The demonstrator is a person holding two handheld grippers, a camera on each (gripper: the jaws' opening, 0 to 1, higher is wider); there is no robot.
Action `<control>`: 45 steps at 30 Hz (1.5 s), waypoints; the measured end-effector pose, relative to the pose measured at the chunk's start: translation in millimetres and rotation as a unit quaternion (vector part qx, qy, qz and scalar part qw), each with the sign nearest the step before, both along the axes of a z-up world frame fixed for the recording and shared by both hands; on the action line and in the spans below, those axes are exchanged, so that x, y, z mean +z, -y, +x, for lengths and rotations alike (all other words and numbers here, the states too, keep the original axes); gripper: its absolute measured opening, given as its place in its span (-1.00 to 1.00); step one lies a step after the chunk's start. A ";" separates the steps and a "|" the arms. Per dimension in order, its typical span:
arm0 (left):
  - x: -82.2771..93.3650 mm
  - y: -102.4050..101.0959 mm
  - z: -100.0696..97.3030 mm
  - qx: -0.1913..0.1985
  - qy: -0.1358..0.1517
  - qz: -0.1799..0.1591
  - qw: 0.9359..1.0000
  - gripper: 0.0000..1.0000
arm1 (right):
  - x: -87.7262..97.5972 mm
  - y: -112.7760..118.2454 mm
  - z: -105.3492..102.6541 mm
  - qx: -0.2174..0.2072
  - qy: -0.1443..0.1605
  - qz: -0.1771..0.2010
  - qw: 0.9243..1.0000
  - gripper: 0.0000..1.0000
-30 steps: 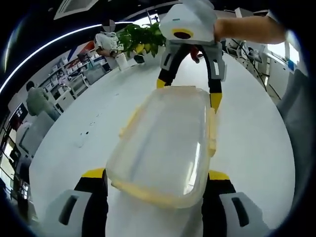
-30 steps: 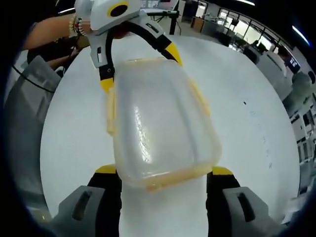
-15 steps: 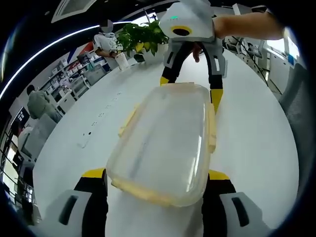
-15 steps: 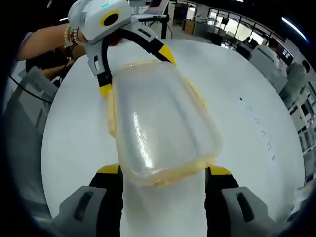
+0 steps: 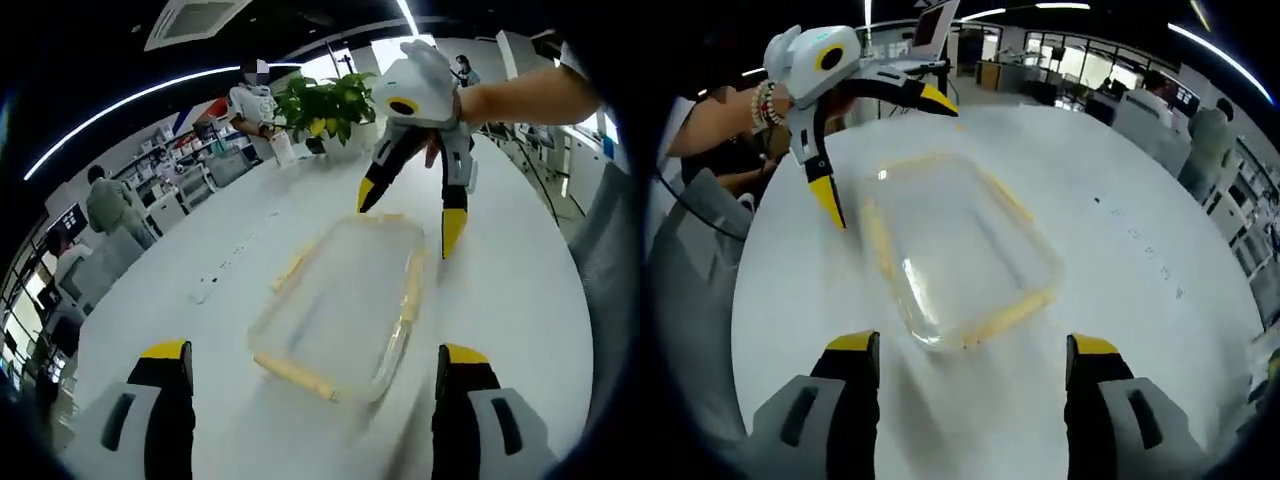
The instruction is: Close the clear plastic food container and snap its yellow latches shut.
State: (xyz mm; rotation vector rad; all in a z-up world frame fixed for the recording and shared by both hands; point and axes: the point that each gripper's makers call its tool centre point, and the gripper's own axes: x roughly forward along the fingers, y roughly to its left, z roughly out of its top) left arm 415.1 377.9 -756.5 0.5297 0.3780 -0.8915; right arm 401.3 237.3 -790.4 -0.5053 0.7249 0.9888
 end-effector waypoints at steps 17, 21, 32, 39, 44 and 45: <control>53.1 -15.6 -57.8 0.087 -0.070 -0.190 0.975 0.98 | 44.8 8.2 -36.2 -0.061 0.045 0.066 0.995 0.90; 77.2 -26.0 -70.3 0.116 -0.061 -0.274 0.953 0.99 | 48.9 18.2 -42.8 -0.098 0.058 0.081 0.990 0.99; 102.3 -58.8 -106.9 0.137 -0.034 -0.321 0.936 0.98 | 59.8 32.3 -83.3 -0.147 0.071 0.105 0.981 0.99; 106.5 -86.1 -131.2 0.162 -0.027 -0.341 0.926 0.98 | 61.0 36.3 -115.3 -0.178 0.082 0.124 0.973 0.99; 113.4 -99.0 -149.7 0.173 -0.016 -0.354 0.919 0.98 | 64.1 38.2 -137.2 -0.203 0.084 0.155 0.963 0.99; 114.9 -104.3 -153.0 0.181 0.001 -0.348 0.920 0.98 | 63.8 38.8 -142.7 -0.204 0.084 0.156 0.963 0.99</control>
